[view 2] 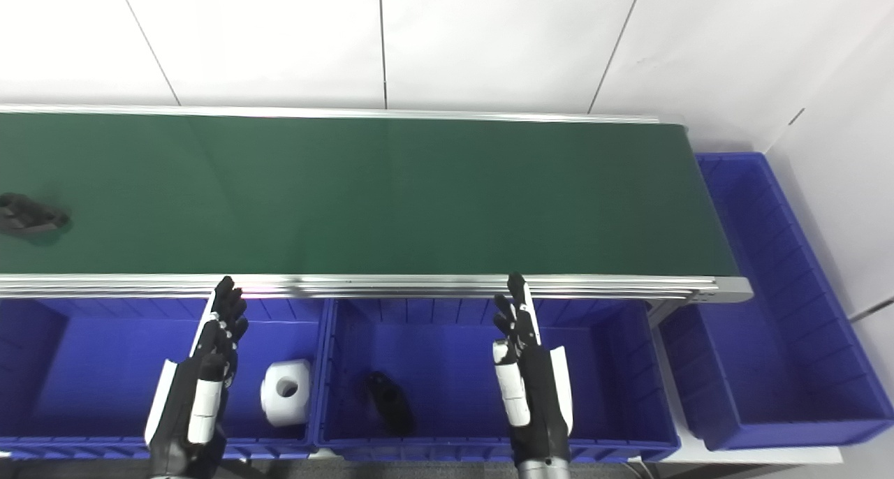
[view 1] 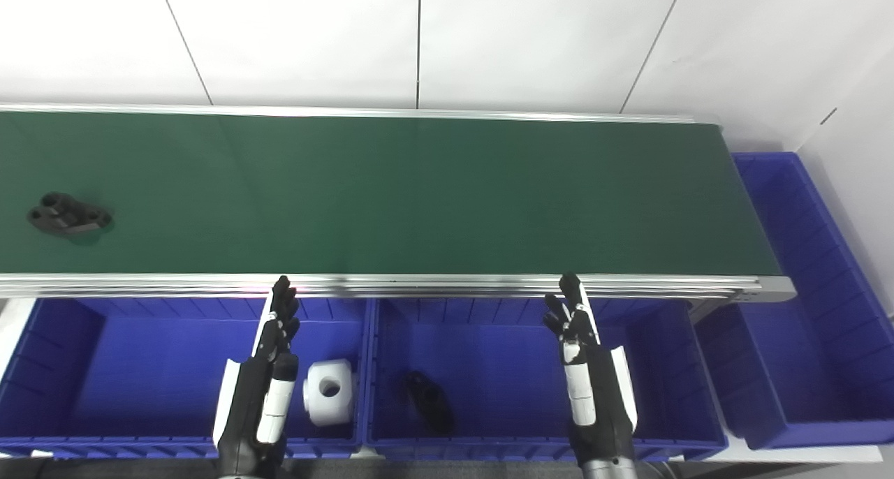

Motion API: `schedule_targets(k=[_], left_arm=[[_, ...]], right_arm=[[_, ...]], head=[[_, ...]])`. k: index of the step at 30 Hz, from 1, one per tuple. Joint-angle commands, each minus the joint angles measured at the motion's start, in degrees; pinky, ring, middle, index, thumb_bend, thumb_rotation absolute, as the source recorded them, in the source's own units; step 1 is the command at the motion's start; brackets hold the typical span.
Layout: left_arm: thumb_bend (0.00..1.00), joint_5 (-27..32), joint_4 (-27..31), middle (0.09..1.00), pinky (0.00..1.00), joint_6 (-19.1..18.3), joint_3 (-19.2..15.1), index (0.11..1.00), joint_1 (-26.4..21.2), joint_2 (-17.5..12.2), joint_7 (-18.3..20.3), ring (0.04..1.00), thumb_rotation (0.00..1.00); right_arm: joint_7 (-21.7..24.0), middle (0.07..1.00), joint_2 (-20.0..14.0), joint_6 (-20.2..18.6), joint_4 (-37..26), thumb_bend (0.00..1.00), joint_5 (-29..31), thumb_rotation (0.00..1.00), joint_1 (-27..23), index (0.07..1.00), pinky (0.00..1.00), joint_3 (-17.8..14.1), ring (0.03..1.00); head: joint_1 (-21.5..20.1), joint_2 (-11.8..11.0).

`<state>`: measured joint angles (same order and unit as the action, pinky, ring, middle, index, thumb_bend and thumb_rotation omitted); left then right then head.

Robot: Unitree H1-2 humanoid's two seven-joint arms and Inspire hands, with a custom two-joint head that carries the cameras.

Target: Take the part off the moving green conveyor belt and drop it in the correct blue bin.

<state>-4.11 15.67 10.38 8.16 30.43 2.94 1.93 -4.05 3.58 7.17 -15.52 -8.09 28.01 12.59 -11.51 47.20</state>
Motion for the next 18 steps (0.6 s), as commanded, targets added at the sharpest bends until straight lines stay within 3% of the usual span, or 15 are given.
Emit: schedule_targets(k=[1, 6, 12, 18], left_arm=[[0.77, -0.34, 0.37, 1.0, 1.0, 2.82, 0.53, 1.0, -0.08, 0.08, -0.29, 1.0, 0.94], [0.78, -1.3, 0.0, 1.0, 1.0, 4.59, 0.95, 1.0, -0.03, -0.23, -0.19, 1.0, 0.95], [0.81, -1.23, -1.54, 1.0, 1.0, 7.41, 1.4, 1.0, 0.42, 0.05, -0.45, 1.0, 0.93], [0.84, -3.37, -2.19, 1.0, 1.0, 8.74, 1.46, 1.0, 0.65, 0.27, -1.42, 1.0, 0.95]], right_arm=[[0.2, 0.997, 0.23, 3.89, -0.53, 0.81, -0.05, 1.0, 0.59, 1.0, 0.92, 0.39, 0.951], [0.13, 0.993, 0.05, 4.88, -0.18, 0.8, -0.26, 1.0, 1.4, 0.998, 0.92, 0.49, 0.953], [0.47, 1.0, -0.59, 7.86, 1.82, 0.77, 0.81, 0.97, 2.43, 1.0, 0.95, 0.68, 0.965], [0.28, 0.999, -0.84, 9.78, 3.36, 0.79, 0.69, 0.95, 2.39, 0.997, 0.93, 0.55, 0.962]], head=[[-0.1, -0.38], [-0.24, -1.92], [0.61, -5.9], [0.79, -6.23]])
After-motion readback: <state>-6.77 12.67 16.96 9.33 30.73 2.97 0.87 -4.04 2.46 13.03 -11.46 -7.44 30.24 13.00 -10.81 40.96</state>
